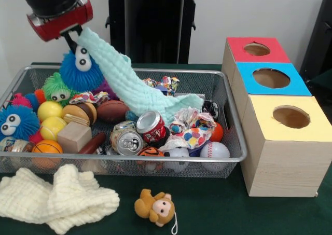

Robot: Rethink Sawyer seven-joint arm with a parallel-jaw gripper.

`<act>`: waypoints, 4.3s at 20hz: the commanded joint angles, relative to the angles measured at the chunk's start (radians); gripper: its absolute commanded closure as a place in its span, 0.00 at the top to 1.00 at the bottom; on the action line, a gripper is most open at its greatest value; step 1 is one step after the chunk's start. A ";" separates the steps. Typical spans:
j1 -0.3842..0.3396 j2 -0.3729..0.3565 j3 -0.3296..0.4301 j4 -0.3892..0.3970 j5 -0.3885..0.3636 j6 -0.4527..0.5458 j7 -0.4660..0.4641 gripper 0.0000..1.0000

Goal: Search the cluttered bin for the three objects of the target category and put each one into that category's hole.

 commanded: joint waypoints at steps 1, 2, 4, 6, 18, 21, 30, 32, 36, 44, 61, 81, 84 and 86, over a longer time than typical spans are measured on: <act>-0.058 -0.122 0.085 0.122 0.035 0.156 -0.383 0.00; -0.067 -0.135 0.097 0.129 0.042 0.165 -0.383 0.00; -0.079 -0.156 0.116 0.136 0.053 0.186 -0.380 0.00; -0.087 -0.173 0.130 0.138 0.059 0.206 -0.377 0.00; -0.091 -0.182 0.167 0.150 0.016 0.166 -0.318 0.00; -0.073 -0.168 0.157 0.159 -0.005 0.120 -0.278 0.00; -0.054 -0.129 0.131 0.168 -0.054 0.054 -0.248 0.00; -0.054 -0.128 0.128 0.166 -0.057 0.057 -0.251 0.00; -0.055 -0.116 0.121 0.162 -0.072 0.047 -0.255 0.00; -0.058 -0.111 0.123 0.142 -0.081 0.051 -0.263 0.00; -0.038 -0.060 0.103 -0.088 -0.140 0.094 -0.334 0.00; -0.233 -0.085 0.168 0.202 -0.146 -0.004 -0.414 1.00; -0.252 -0.112 0.184 0.265 -0.148 -0.069 -0.340 1.00; -0.270 -0.175 0.216 0.326 -0.107 -0.106 -0.255 1.00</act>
